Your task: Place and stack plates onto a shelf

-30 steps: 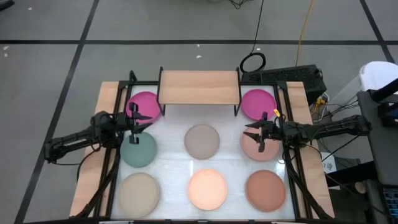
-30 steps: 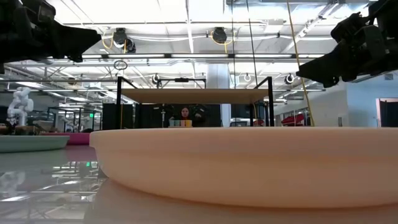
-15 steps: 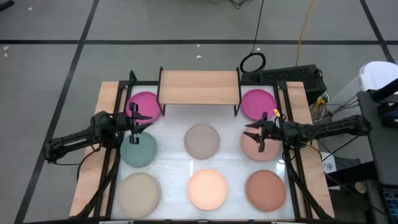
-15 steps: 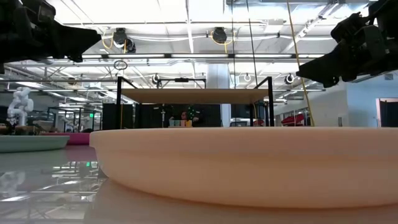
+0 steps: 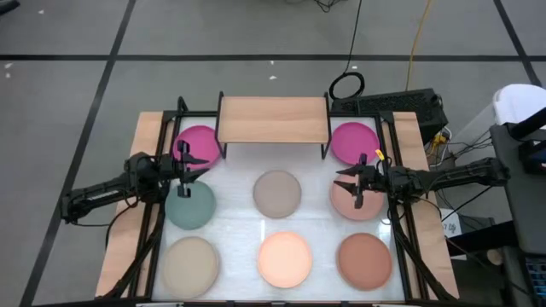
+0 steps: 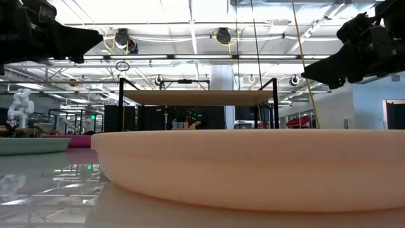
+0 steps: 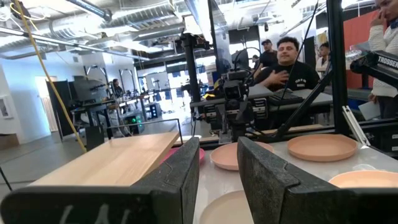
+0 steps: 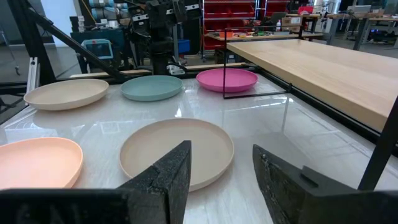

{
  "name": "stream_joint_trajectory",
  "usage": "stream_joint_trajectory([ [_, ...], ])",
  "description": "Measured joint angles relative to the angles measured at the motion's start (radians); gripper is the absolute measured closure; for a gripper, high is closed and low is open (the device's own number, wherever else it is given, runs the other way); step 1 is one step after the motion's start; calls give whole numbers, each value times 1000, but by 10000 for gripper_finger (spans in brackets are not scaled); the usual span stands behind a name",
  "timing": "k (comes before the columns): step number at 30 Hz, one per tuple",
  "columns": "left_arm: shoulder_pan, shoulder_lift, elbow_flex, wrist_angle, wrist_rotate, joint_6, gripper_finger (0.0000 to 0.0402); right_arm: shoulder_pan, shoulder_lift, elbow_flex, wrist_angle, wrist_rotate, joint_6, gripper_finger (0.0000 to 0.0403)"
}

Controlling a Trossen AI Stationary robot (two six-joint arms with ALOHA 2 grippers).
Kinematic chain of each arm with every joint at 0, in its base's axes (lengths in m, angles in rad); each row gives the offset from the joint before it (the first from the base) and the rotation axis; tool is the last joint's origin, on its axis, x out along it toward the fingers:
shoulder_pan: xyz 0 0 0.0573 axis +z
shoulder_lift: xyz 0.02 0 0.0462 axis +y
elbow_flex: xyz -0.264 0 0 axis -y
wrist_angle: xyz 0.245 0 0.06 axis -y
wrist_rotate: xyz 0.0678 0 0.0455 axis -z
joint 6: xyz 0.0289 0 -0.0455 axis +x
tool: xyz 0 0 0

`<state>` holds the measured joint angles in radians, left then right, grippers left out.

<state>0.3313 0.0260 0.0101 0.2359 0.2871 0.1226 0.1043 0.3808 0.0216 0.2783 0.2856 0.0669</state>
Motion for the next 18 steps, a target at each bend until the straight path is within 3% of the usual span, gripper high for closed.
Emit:
stream_joint_trajectory([
  [18, 0, 0, 0, 0, 0, 0, 287, 0, 0, 0, 37, 0, -30, 248],
])
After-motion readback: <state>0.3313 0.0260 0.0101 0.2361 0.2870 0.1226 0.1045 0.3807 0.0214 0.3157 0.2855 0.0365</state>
